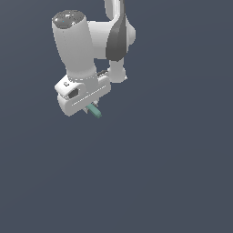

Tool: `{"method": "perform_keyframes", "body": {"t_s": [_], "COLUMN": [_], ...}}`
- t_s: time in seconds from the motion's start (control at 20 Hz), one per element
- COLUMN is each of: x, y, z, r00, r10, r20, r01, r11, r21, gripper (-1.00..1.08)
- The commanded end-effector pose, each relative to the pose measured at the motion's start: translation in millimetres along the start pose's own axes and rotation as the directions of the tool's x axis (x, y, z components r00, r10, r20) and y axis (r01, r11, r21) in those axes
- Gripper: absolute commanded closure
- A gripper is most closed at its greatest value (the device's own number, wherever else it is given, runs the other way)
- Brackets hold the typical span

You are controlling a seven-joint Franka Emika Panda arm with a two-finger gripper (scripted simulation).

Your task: Pick up the object and move it to a goal position.

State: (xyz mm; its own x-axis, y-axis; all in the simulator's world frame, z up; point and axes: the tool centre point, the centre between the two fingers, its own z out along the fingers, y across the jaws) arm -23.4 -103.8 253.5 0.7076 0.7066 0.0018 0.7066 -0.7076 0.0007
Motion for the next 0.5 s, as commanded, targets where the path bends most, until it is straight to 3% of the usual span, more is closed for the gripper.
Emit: {"method": "perform_keyframes", "body": {"t_s": [0.0,0.45], "x": [-0.4,-0.1], "y": [4.3,11.9], "z": [-13.5,-32.2], "r00": [1.0,1.0], "r10": [0.0,0.001], "r20": [0.001,0.002], "r01": [0.0,-0.001], "r11": [1.0,1.0], "r21": [0.001,0.001], "gripper": [1.08,1.08]}}
